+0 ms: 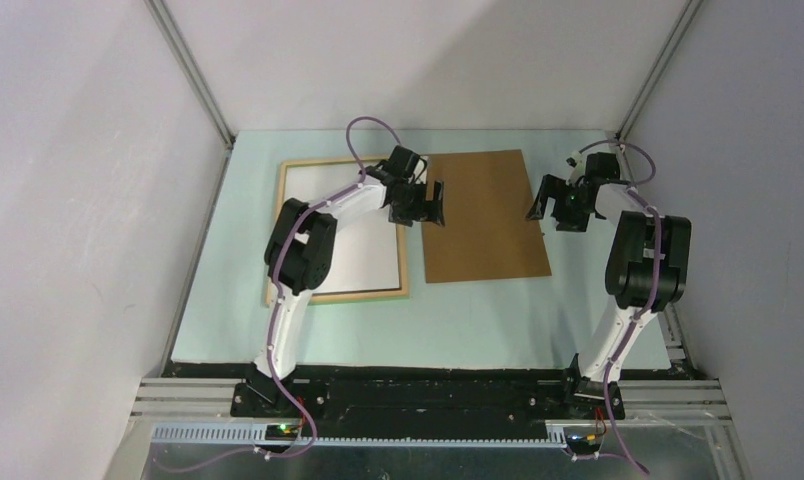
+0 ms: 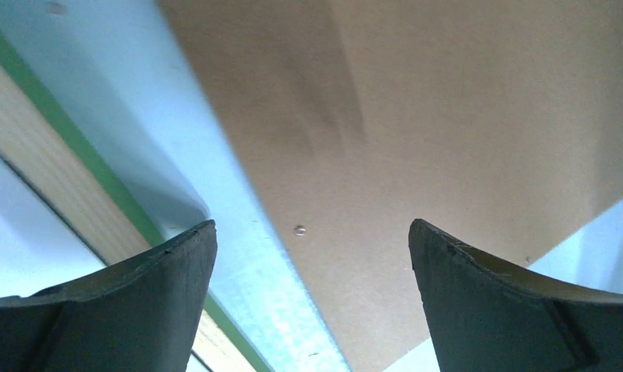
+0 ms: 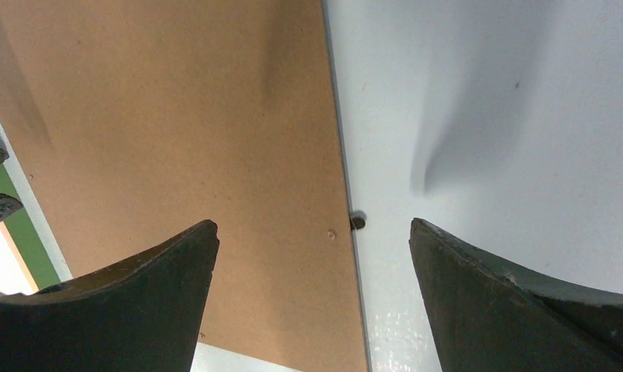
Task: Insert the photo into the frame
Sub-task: Move the photo frame to the center of the board.
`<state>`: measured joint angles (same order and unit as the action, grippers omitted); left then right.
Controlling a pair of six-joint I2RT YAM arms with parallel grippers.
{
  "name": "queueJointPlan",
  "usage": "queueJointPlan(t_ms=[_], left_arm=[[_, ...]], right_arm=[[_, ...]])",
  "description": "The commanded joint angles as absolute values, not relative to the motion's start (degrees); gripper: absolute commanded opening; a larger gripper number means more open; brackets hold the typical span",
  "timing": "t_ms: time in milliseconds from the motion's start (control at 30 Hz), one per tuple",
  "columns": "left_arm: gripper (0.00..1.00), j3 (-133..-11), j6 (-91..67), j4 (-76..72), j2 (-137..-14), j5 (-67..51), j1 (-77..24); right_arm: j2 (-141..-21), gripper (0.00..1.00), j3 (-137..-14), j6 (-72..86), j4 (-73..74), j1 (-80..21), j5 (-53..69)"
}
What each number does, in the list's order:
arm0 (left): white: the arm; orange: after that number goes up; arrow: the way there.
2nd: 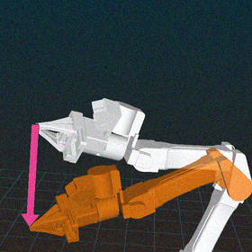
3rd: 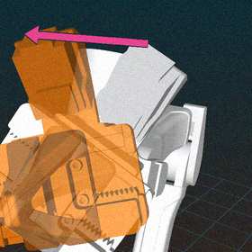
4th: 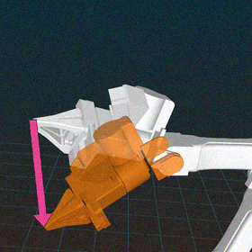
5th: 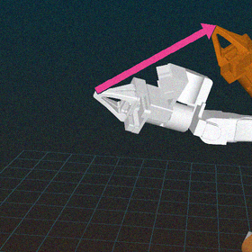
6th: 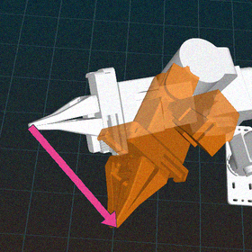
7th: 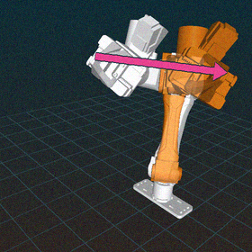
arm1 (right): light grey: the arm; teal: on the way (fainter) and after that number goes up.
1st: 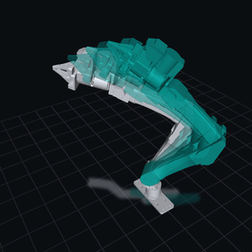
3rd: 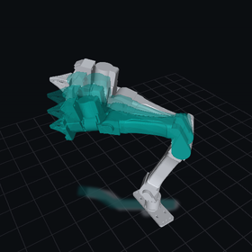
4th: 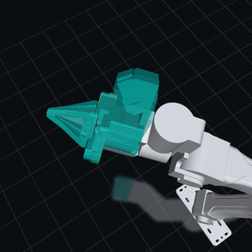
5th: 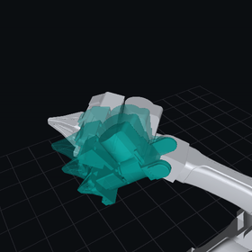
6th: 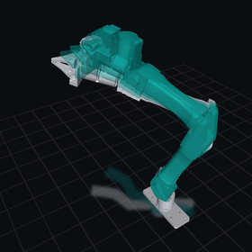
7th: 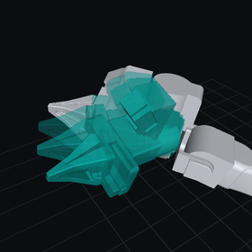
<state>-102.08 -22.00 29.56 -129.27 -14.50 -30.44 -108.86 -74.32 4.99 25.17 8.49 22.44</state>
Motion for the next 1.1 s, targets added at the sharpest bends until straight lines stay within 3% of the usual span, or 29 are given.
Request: queueJointPlan(t_ms=[0,533,1067], left_arm=[[1.0,-101.0,-22.1,30.7,-126.6,-11.0,-28.5],[1.0,-105.8,-24.6,30.7,-131.5,-15.7,-29.4],[1.0,-102.0,-30.1,30.5,-130.0,-15.7,-32.0]], right_arm=[[-111.2,0.98,-80.8,5.3,26.2,8.6,23.8],[-127.6,0.98,-99.2,6.4,36.2,8.5,33.3],[-129.2,0.97,-97.5,8.2,35.6,8.0,39.5]])
